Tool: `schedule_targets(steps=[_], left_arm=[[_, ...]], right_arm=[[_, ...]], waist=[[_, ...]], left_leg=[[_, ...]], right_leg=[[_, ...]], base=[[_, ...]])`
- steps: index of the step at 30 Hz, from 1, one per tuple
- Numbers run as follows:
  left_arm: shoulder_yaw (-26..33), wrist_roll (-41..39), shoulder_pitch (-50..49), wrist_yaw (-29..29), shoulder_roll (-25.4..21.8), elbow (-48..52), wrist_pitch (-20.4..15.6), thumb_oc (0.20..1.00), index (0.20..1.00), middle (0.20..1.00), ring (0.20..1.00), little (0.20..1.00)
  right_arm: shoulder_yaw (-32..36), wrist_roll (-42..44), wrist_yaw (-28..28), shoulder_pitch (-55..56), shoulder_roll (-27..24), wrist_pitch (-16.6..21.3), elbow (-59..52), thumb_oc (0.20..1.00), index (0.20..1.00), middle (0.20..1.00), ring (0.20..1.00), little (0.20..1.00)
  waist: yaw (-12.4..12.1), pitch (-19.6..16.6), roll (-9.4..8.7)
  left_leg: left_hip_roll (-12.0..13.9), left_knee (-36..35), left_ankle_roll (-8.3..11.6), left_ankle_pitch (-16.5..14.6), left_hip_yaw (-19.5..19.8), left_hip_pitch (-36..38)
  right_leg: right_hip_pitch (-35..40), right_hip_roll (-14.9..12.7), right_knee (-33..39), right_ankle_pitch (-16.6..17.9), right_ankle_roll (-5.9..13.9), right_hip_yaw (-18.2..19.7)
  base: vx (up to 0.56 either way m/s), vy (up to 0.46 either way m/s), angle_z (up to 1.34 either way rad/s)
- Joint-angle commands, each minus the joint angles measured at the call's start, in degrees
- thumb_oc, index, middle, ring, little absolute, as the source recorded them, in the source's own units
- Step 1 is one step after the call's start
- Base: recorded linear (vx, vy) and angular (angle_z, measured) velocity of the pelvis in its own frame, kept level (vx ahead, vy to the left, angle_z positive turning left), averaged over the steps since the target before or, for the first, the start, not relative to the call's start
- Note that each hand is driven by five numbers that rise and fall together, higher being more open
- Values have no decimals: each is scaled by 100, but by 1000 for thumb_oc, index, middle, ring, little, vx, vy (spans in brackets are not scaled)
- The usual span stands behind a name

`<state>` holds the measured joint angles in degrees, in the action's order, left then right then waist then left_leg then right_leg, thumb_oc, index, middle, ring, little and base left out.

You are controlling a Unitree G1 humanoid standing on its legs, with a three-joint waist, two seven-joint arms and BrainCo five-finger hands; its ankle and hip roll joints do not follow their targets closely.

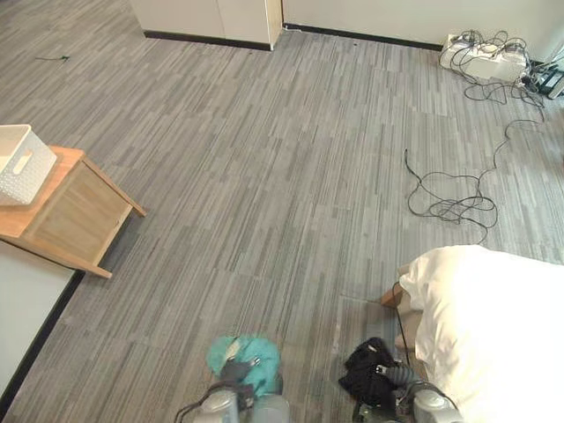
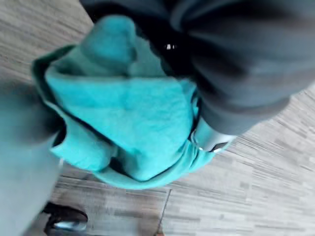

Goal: Tidy up the quilt and then pick up the clothes from the bed and put them into the laundry hamper.

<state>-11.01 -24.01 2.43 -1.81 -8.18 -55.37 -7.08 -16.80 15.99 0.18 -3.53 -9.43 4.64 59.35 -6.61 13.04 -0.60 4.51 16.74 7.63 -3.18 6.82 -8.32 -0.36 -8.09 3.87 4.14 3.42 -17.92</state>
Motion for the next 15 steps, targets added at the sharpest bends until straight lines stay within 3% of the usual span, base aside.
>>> schedule_targets(steps=[1,3,5,6,7,9,10,11,12,13,14,15], left_arm=[[91,-527,312,-6,-243,244,-216,200,200,200,200,200],[62,-467,219,-79,-231,380,-194,200,200,200,200,200],[63,-427,156,-115,-232,472,-184,200,200,200,200,200],[61,-401,153,-111,-225,459,-179,200,200,200,200,200],[137,-360,217,-12,-237,332,-179,200,200,200,200,200],[199,-397,218,4,-267,299,-175,200,200,200,200,200],[298,-423,309,82,-422,266,-174,200,200,200,200,200],[272,-465,387,122,-447,233,-196,200,200,200,200,200],[270,-466,392,122,-446,231,-197,200,200,200,200,200],[283,-509,436,153,-454,153,-192,200,200,200,200,200],[375,-548,540,250,-513,93,-220,200,200,200,200,200],[375,-548,542,250,-510,93,-220,200,200,200,200,200]], right_arm=[[-38,146,-40,-156,-415,189,-430,200,200,200,200,200],[-90,102,-59,-103,-419,202,-542,200,200,200,200,200],[-85,67,-59,-68,-407,215,-580,200,200,200,200,200],[-92,40,-69,-85,-396,227,-550,200,200,200,200,200],[-104,-40,-133,-234,-309,244,-426,200,200,200,200,200],[-123,-97,-97,-253,-248,225,-412,200,200,200,200,200],[-235,-226,-124,-335,-35,257,-384,200,200,200,200,200],[-168,-230,-143,-407,29,258,-338,200,200,200,200,200],[-164,-230,-143,-411,29,259,-336,200,200,200,200,200],[-176,-257,-156,-479,74,241,-272,200,200,200,200,200],[-134,-317,-147,-560,99,241,-216,200,200,200,200,200],[-133,-317,-147,-562,96,241,-215,200,200,200,200,200]], waist=[[-257,279,-146],[-393,159,-157],[-484,88,-172],[-567,36,-157],[-739,-56,-283],[-754,-167,-381],[-840,-141,-714],[-849,-101,-788],[-859,-111,-779],[-823,-70,-847],[-676,-78,-756],[-680,-92,-741]], left_leg=[[-373,1020,-69,431,-524,-917],[-347,295,-253,318,-822,-1157],[-306,-216,-318,483,-985,-1182],[-229,-673,-308,713,-1139,-1226],[-63,-1121,-316,814,-1480,-1499],[-65,-1208,-395,845,-1553,-1387],[-190,-914,-562,826,-1623,-1415],[-210,-794,-625,678,-1605,-1335],[-196,-797,-627,688,-1607,-1349],[-263,-712,-696,535,-1578,-1246],[-189,-672,-820,297,-1465,-1017],[-173,-682,-819,312,-1462,-1030]], right_leg=[[1009,328,113,-1139,102,-52],[1082,420,113,-1341,168,-54],[1158,463,113,-1466,208,-38],[1227,522,113,-1564,244,-50],[1413,548,113,-1747,341,-110],[1461,559,113,-1720,374,-123],[1430,472,-586,-1590,507,-189],[1239,389,-1130,-1526,700,-208],[1219,400,-1129,-1514,698,-199],[984,259,-1751,-1155,1008,-189],[509,12,-2879,-86,1158,-210],[494,32,-2862,-63,1158,-207]], base=[[277,-7,28],[426,79,4],[323,98,-31],[491,181,-13],[636,240,8],[483,173,18],[464,158,-1],[455,160,13],[285,136,23],[454,150,63],[454,150,56],[704,237,73]])
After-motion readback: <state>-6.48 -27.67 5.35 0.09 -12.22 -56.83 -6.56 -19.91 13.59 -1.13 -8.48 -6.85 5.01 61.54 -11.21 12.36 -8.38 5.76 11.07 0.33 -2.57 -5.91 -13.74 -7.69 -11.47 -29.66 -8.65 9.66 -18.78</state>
